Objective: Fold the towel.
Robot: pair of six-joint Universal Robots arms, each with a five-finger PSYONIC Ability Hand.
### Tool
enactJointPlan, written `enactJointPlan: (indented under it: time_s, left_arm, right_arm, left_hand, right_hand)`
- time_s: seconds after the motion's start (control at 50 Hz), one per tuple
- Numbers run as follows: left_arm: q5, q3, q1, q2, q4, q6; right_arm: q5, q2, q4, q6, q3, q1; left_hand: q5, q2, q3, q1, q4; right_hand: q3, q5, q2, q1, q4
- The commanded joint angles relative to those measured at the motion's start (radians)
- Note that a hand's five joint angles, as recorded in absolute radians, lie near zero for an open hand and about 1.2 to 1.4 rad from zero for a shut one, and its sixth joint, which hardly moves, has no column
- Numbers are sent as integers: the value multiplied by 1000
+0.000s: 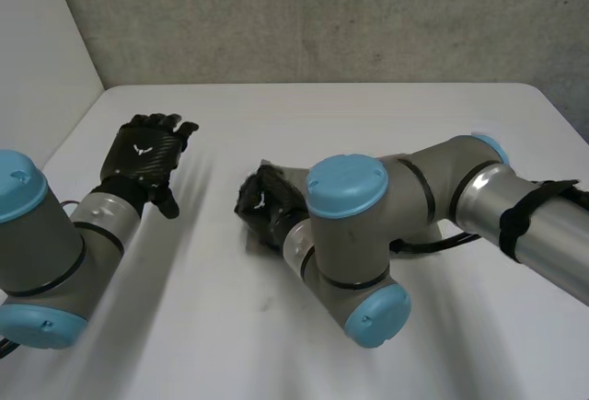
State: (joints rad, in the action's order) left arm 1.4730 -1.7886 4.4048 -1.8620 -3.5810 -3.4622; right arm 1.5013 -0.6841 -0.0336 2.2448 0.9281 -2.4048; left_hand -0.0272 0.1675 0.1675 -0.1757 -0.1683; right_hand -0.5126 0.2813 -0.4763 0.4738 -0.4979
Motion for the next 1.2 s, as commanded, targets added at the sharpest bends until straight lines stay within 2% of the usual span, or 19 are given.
enactJointPlan:
  time_s: [0.02,0.2,0.24,0.36,0.4,0.52,0.56,0.64,0.74,0.78,0.8,0.84,0.9,0.94,1.02,1.06,1.08,1.12,1.2]
  left_arm:
    - [-2,-12,-7,0,-22,-2]
    - [1,-14,-12,-2,-27,-2]
    - [-2,-15,-12,-3,-27,-2]
    - [-2,-15,-15,-11,-28,-2]
    - [-2,-14,-21,-14,-28,-2]
    - [1,-15,-30,-16,-28,-2]
    - [1,-17,-31,-16,-28,-2]
    - [1,-15,-31,-14,-28,-2]
    - [4,-15,-30,-8,-28,-2]
    - [6,-12,-28,0,-28,-3]
    - [6,-12,-28,0,-28,-3]
    - [7,-6,-28,3,-28,-3]
    - [12,-3,-27,6,-28,-3]
    - [29,3,-24,26,-28,-3]
    - [41,9,-18,52,-28,2]
    - [47,24,-19,57,-28,20]
    - [47,24,-19,57,-28,20]
    - [47,46,-24,57,-18,60]
    - [46,76,-30,55,-10,113]
  right_arm:
    - [50,-208,21,148,153,142]
    - [13,-345,23,300,417,355]
    - [-39,-357,27,315,506,436]
    - [-125,-351,61,320,594,518]
    - [-148,-341,95,320,626,539]
    - [-156,-319,129,328,635,547]
    - [-154,-318,133,341,621,547]
    - [-148,-331,141,364,592,543]
    - [-144,-339,135,389,466,513]
    - [-154,-312,106,383,347,408]
    - [-154,-311,106,383,347,408]
    - [-167,-220,28,352,183,263]
    - [-173,-163,-38,318,83,197]
    - [-176,-41,-173,213,-94,89]
    - [-156,81,-285,76,-239,19]
    - [-74,181,-353,-10,-372,-16]
    - [-73,181,-353,-10,-373,-16]
    - [73,204,-362,19,-431,-16]
    - [131,169,-347,129,-428,-4]
  left_hand:
    - [26,8,8,0,-7]
    - [26,8,8,0,-7]
    - [26,8,8,0,-7]
    - [26,8,8,0,-7]
    - [26,8,8,0,-7]
    - [26,8,8,0,-7]
    - [26,8,8,0,-7]
    - [26,8,8,0,-7]
    - [26,8,8,0,-7]
    - [26,8,8,0,-7]
    - [26,8,8,0,-7]
    - [26,8,8,0,-7]
    - [26,8,8,0,-7]
    - [26,8,8,0,-7]
    - [26,8,8,0,-7]
    - [26,8,8,0,-7]
    - [26,8,8,0,-7]
    - [24,11,11,-3,-10]
    - [24,11,11,-3,-10]
  right_hand:
    - [338,-281,302,-299,323]
    - [338,-281,302,-299,323]
    - [338,-281,302,-299,323]
    - [219,-162,183,-180,204]
    - [-26,83,-62,65,-41]
    - [-353,410,-390,392,-368]
    - [-879,936,-915,918,-893]
    - [-884,940,-920,922,-898]
    - [-884,940,-920,922,-898]
    - [-884,940,-920,922,-898]
    - [-884,940,-920,922,-898]
    - [-884,940,-920,922,-898]
    - [-884,940,-920,922,-898]
    - [-884,940,-920,922,-898]
    - [-884,940,-920,922,-898]
    - [-838,895,-874,877,-853]
    - [-838,894,-874,877,-852]
    - [266,-209,230,-227,251]
    - [338,-281,302,-299,323]
